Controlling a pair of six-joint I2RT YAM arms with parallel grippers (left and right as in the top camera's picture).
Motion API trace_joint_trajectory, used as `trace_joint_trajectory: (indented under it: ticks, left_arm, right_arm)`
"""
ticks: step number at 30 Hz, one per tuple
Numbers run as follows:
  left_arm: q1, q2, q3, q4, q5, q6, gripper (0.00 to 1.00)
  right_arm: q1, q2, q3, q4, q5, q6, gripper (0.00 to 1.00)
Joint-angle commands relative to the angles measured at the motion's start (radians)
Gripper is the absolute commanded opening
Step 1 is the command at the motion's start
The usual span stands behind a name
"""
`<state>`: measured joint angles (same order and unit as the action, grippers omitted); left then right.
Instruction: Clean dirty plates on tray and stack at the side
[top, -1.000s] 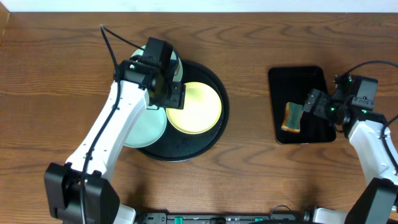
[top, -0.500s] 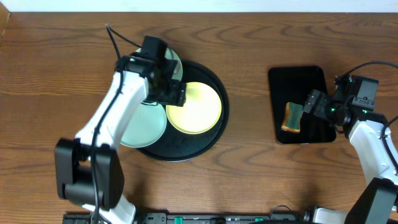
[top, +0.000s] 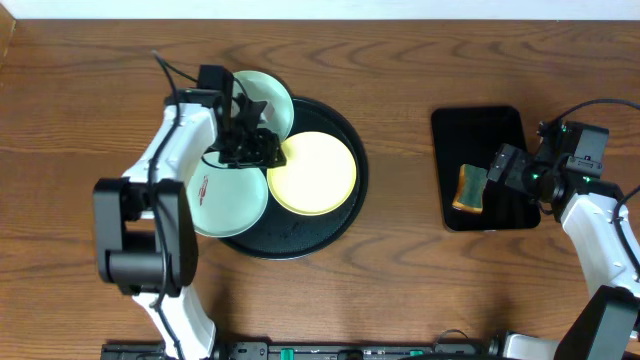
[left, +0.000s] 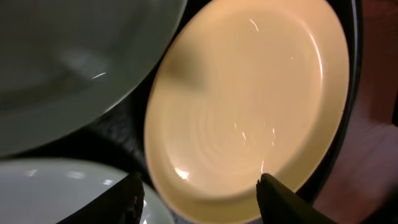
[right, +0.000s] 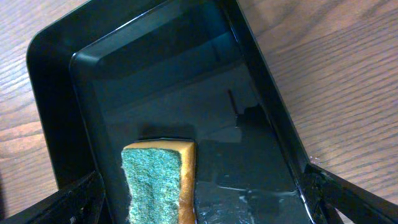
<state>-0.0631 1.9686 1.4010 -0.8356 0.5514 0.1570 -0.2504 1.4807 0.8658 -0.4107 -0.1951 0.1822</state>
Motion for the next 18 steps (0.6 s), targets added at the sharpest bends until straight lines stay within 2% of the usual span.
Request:
trace_joint_trajectory:
  ticks: [1,7,18]
  left_arm:
    - [0.002,0.032,-0.006,0.003,0.032,0.023,0.59]
    - [0.000,0.046,-0.006,0.031,-0.021,0.023,0.59]
    - [-0.034,0.048,-0.101,0.145,-0.021,0.023,0.56]
  right_arm:
    - [-0.006,-0.014,0.015,-0.002,-0.012,0.003,0.99]
    - [-0.006,-0.014,0.015,-0.002,-0.012,0.003,0.99]
    - [-0.006,-0.014,0.015,-0.002,-0.012,0.003,0.99]
